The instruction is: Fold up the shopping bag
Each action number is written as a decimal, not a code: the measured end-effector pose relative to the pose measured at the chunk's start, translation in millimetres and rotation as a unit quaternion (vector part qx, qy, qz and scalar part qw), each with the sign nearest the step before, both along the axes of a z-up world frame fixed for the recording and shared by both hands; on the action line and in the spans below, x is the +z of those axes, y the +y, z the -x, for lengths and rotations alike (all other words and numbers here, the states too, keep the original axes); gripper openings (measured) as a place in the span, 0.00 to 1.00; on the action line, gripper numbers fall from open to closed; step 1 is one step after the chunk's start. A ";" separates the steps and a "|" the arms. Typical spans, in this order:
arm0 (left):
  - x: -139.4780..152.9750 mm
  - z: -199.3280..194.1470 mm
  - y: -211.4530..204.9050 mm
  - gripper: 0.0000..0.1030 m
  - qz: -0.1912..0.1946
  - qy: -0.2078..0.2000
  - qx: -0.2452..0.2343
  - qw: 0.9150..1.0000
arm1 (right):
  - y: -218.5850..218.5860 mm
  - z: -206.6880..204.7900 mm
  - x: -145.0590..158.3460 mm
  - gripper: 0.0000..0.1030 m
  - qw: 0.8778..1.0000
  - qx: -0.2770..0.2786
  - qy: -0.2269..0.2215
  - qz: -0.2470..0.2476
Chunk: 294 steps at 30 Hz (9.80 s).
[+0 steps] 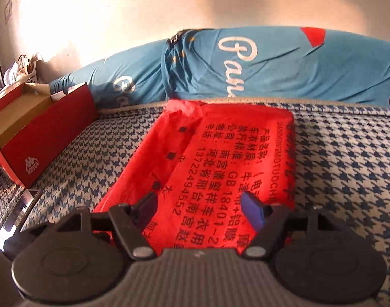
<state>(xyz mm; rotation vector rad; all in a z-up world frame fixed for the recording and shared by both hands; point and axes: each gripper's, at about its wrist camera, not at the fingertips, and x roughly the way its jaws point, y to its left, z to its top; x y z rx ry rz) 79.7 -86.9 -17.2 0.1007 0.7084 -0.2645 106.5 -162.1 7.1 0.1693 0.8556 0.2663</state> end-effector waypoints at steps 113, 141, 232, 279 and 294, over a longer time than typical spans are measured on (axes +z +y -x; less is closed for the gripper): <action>-13.8 40.4 52.4 1.00 -0.006 0.037 0.030 0.999 | 21.6 47.7 -21.5 1.00 0.995 -0.021 -0.009 0.099; -19.8 97.8 43.6 1.00 -0.032 0.040 0.009 0.999 | 25.1 119.7 8.7 1.00 0.994 -0.015 0.042 0.102; -13.8 105.6 20.2 1.00 -0.036 0.003 0.000 0.999 | 9.3 132.1 99.5 0.80 0.997 -0.025 -0.025 0.064; -7.0 120.8 21.6 1.00 -0.033 0.014 -0.015 0.999 | 77.7 94.7 42.8 0.68 0.975 0.201 0.079 0.052; -8.5 121.8 22.4 1.00 -0.030 0.015 -0.015 0.999 | 79.4 83.3 54.5 0.19 0.979 0.195 0.064 0.002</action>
